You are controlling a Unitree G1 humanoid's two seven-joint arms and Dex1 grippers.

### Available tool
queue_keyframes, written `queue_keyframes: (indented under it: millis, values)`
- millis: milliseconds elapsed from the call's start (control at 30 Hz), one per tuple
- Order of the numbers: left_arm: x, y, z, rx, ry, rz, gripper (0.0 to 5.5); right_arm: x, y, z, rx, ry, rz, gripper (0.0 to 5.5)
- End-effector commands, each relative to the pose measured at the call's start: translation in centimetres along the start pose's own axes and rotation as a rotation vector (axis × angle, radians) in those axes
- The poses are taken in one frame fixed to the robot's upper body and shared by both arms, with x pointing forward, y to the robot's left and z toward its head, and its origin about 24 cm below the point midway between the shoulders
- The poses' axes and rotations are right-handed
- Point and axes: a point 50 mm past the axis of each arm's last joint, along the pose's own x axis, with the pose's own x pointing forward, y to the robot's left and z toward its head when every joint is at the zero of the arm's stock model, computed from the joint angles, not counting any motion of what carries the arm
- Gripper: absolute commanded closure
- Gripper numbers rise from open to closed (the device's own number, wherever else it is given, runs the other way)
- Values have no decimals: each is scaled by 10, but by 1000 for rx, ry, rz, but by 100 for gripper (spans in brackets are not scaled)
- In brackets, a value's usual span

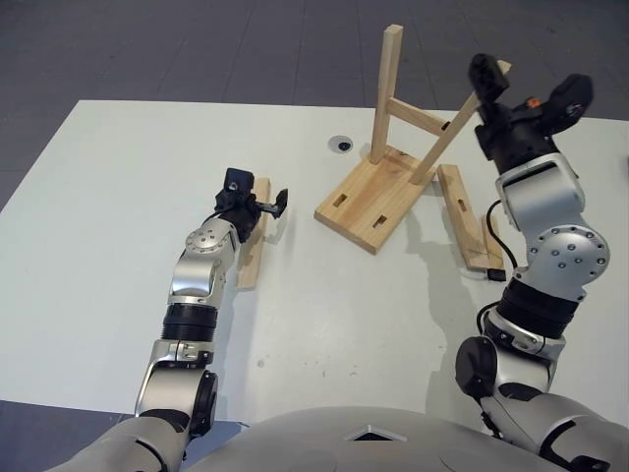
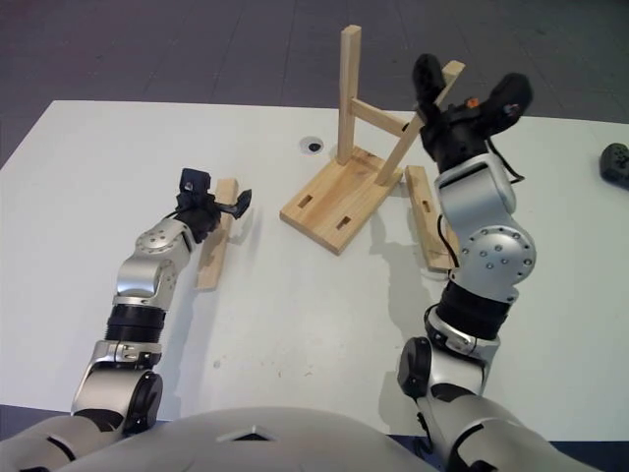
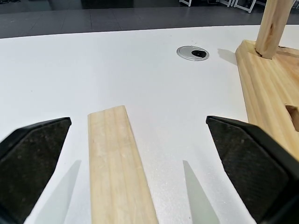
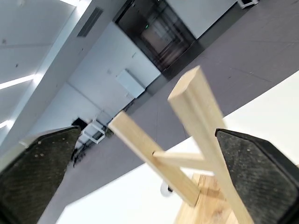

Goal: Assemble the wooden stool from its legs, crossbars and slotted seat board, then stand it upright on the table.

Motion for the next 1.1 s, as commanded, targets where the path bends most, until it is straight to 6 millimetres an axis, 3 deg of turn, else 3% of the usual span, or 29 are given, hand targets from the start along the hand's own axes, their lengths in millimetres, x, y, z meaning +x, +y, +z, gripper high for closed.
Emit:
queue_keyframes:
  millis: [33, 167, 300, 400, 533, 767, 933, 1100]
  values:
    - [3, -8, 17, 52, -37, -50, 10, -23, -6, -20, -318, 206, 75, 11]
    - [8, -4, 29, 139, -58, -48, 10, -51, -29, -32, -598, 366, 92, 11]
    - [21, -1, 30, 210, -40, -67, 10, -49, -56, -43, -898, 382, 23, 11]
    - [33, -8, 34, 249, -34, -112, 10, -45, -65, -54, -1059, 390, 35, 11]
    - [44, -18, 31, 329, 0, -194, 10, -38, -69, -66, -1136, 409, 70, 11]
    - [50, -27, -1, 538, 142, -351, 10, -17, -74, -78, -1185, 427, 60, 11]
    - [52, -26, -11, 505, 157, -339, 10, -15, -68, -94, -1160, 468, 118, 11]
    - [51, -31, -4, 371, 110, -326, 10, -15, -58, -108, -1138, 502, 189, 11]
